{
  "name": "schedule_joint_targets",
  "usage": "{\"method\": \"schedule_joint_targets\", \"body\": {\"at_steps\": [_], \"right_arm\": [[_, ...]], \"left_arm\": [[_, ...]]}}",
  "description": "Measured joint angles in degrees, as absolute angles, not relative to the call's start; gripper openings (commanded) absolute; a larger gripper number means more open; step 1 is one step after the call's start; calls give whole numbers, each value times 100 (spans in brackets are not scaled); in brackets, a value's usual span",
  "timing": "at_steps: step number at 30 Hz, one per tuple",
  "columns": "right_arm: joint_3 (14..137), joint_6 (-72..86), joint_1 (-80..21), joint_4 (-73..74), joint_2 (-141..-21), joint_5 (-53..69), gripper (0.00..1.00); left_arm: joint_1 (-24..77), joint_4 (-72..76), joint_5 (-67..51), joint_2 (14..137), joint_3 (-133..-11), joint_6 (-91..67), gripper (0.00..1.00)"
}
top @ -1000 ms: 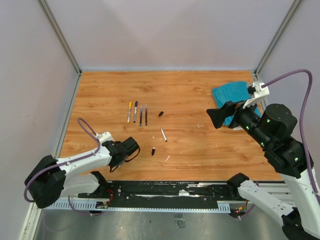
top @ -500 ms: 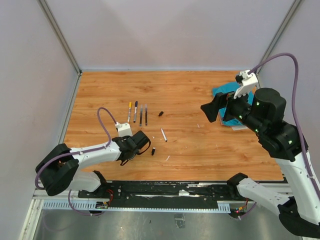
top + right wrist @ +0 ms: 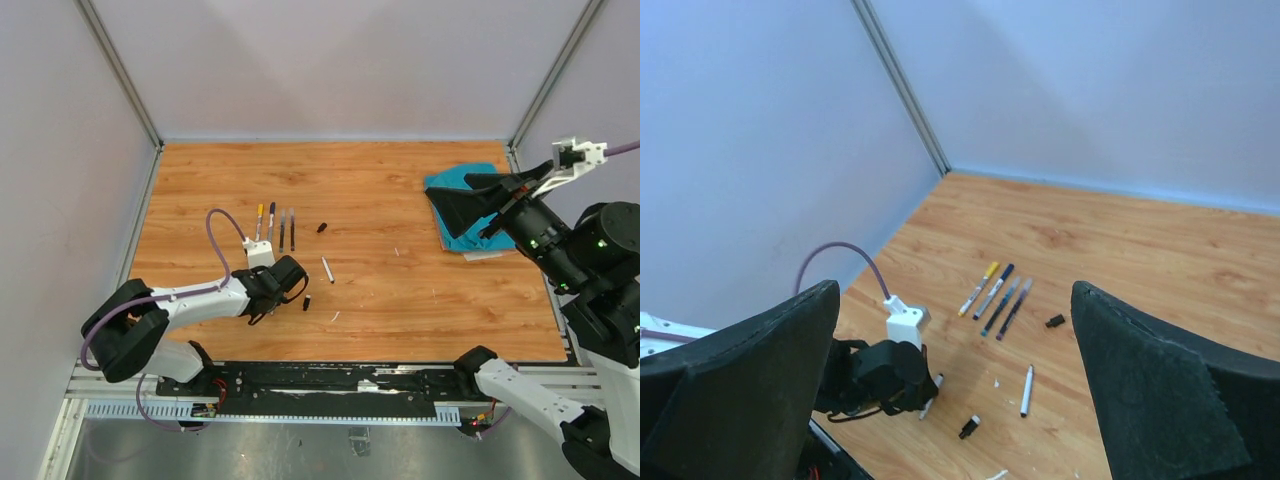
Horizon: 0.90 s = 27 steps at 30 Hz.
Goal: Insert the pens into the pen caps
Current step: Move the pen to the center of the board, then pick up the pen from the center of the board.
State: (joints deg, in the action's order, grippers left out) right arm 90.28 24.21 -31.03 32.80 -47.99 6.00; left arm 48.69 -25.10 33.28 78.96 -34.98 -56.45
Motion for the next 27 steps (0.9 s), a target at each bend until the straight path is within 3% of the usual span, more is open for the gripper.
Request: {"method": "schedule_joint_targets", "body": {"at_steps": [19,27], "right_arm": [[8650,2379,-3103,2991,-4475,196,99],[8523,2290,-3103,3033,-4698,145,99]], "left_arm": [[5264,-1743,3159,8095,-3441,-5376,8],[5634,-1332,2995,8359,-3566,-5229,26]]}}
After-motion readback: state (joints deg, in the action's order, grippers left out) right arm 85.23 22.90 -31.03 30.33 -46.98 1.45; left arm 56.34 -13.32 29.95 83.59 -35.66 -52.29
